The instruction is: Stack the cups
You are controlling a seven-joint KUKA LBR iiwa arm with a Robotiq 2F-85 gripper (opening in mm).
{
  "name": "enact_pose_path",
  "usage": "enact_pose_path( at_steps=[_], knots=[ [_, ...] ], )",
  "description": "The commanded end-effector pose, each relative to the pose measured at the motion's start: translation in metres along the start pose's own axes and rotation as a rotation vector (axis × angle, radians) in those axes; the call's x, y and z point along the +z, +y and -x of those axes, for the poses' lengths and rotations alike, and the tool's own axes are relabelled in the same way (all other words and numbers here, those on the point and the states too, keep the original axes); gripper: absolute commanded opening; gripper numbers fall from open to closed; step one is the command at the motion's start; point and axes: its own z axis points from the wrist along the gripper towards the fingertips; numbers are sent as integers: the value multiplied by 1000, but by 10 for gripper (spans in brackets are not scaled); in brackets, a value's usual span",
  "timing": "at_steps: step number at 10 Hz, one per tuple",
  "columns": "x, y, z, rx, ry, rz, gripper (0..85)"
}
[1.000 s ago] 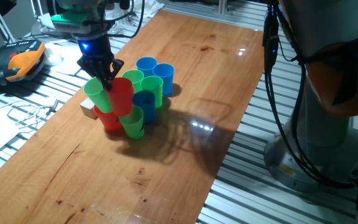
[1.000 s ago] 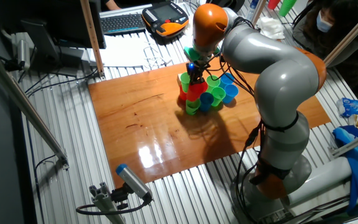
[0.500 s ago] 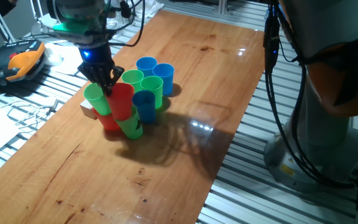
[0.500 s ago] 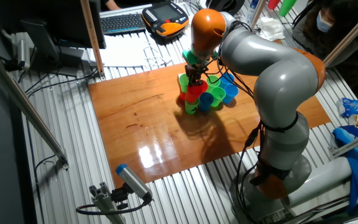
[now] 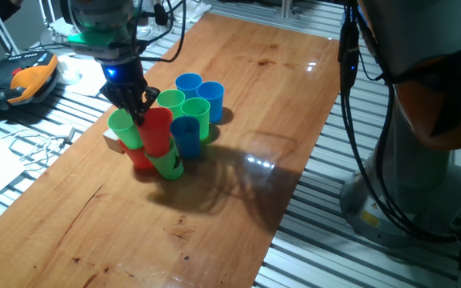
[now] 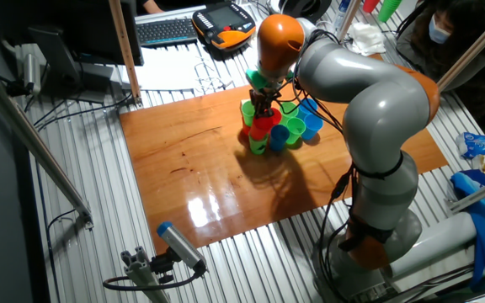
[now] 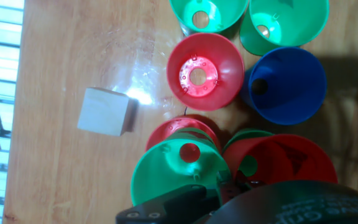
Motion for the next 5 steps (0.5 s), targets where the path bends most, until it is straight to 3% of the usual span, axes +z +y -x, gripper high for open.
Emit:
enact_pose_path(
  at_steps=[1,3,5],
  knots=[
    [1,0,0,-1,-1,-3,0],
    [9,-2,-4,-12,-32,-5,0],
    [18,-5,-9,-8,-40,6,0]
  ],
)
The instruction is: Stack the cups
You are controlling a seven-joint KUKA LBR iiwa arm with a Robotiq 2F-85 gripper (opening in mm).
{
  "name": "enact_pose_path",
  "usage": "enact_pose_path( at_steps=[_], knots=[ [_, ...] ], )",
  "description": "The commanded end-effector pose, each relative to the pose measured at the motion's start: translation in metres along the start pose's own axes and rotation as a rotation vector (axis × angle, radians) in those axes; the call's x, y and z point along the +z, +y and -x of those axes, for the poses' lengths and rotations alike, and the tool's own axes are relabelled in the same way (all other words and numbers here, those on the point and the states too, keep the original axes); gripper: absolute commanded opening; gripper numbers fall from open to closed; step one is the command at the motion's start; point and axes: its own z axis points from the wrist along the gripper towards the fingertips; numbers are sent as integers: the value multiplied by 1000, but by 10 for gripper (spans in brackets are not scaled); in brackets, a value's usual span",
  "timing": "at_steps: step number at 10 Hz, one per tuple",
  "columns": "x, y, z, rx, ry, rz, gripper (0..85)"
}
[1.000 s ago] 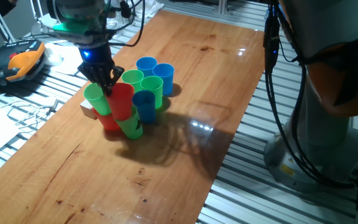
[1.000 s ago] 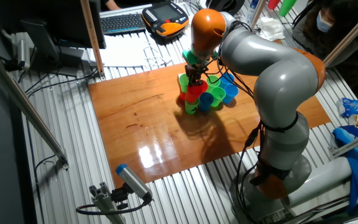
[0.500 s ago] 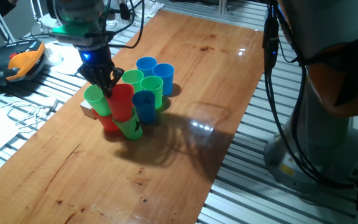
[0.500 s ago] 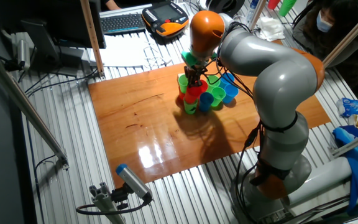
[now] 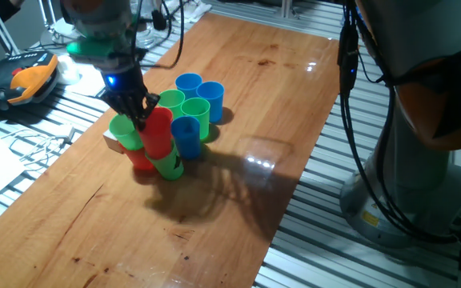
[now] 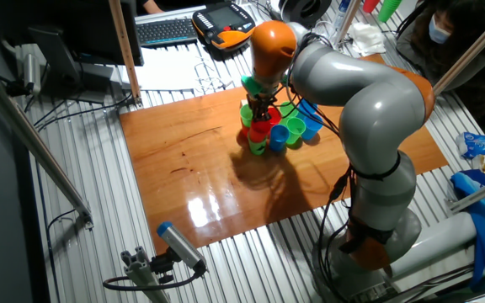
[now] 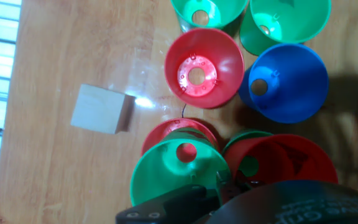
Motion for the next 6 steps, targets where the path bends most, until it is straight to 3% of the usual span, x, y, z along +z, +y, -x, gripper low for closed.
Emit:
enact_pose_path(
  at_steps=[1,3,4,6],
  knots=[
    [1,-1,-1,0,0,0,0],
    [2,-1,-1,-14,3,-3,0],
    [2,0,-2,-20,-2,-5,170],
    [2,0,-2,-25,-14,-9,170]
  ],
)
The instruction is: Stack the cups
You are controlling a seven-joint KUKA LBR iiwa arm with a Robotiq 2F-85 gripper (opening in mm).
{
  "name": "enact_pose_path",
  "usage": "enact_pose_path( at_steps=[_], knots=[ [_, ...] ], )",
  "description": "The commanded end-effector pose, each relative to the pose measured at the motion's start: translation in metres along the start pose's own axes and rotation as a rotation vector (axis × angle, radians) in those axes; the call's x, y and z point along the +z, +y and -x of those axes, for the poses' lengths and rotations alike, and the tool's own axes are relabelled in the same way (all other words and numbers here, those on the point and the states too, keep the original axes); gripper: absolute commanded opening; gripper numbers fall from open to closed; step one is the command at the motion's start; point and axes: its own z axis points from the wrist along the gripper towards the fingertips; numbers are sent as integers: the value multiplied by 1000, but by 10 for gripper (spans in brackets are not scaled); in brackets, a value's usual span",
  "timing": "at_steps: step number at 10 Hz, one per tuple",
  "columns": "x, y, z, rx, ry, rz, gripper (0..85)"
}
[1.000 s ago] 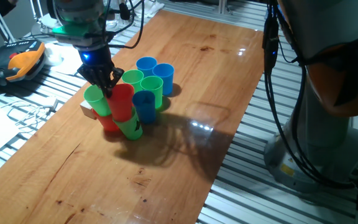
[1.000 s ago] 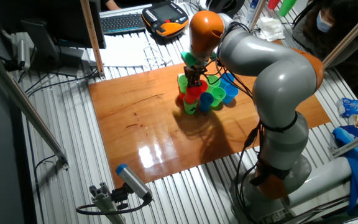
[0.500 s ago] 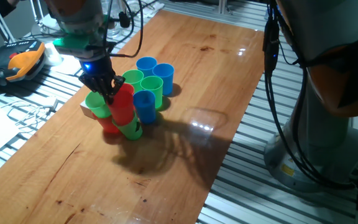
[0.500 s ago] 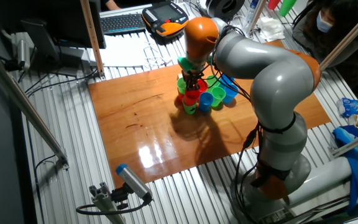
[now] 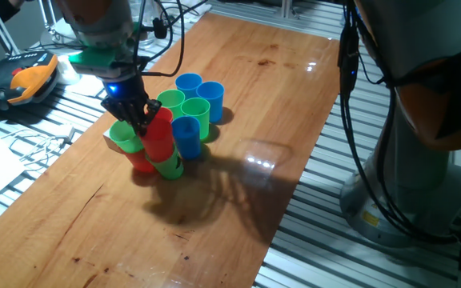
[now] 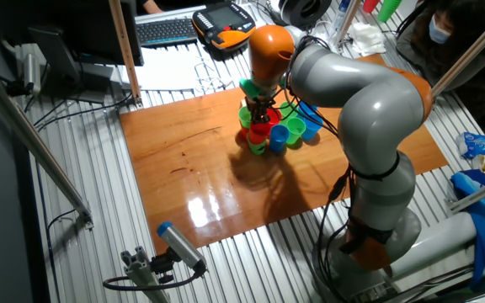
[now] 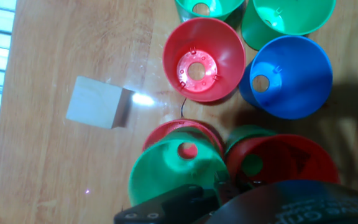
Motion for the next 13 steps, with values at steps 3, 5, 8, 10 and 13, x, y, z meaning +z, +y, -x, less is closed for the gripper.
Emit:
enact_pose_path(
  at_steps=[3,5,8,10,13],
  knots=[
    [1,1,0,1,-1,1,170],
    [6,6,1,3,-9,0,340],
    [13,11,3,-9,-13,-22,510],
    [15,10,6,-9,-10,-23,510],
    [24,6,8,-10,-23,-18,510]
  ],
)
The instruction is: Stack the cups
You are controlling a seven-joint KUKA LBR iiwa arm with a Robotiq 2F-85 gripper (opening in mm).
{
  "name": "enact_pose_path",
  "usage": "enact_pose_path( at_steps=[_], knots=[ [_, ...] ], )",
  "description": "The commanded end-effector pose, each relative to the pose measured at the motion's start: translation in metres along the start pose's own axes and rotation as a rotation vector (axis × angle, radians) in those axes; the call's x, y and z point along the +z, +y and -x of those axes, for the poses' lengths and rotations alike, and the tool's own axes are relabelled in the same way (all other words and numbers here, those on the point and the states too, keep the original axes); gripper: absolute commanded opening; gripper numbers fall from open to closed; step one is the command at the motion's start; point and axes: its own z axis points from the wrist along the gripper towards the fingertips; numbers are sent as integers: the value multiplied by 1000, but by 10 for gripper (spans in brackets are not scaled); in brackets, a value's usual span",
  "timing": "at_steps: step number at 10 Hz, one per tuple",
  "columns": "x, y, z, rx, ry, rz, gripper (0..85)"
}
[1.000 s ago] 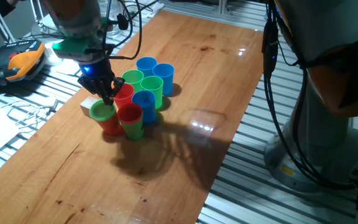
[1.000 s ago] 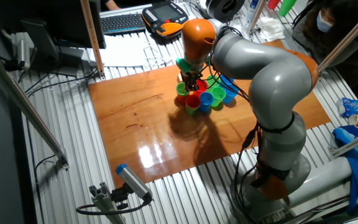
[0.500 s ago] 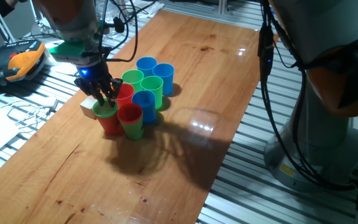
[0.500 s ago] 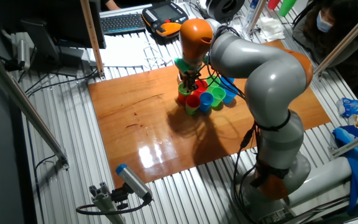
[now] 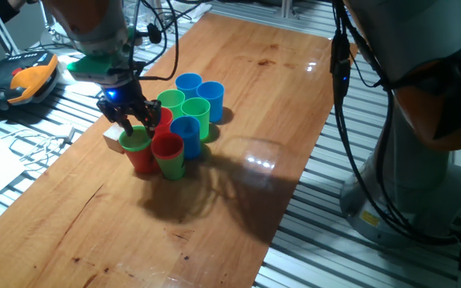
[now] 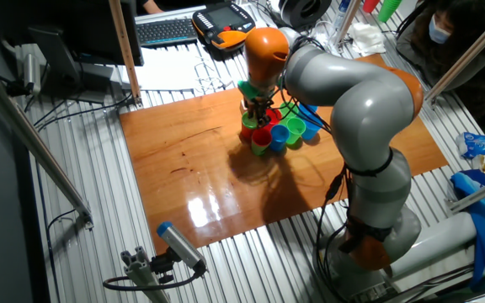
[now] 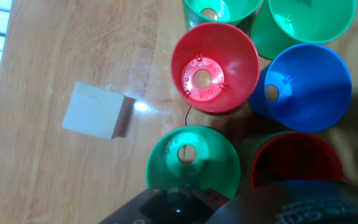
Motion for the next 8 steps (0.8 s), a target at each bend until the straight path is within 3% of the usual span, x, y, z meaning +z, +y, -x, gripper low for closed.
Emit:
enact_pose_path(
  at_steps=[1,2,6,8],
  knots=[
    [3,-1,-1,1,-9,3,510],
    [8,-3,-2,-2,-24,8,510],
    [19,-8,2,-10,-26,23,510],
    [28,-12,5,-25,-42,36,510]
  ],
)
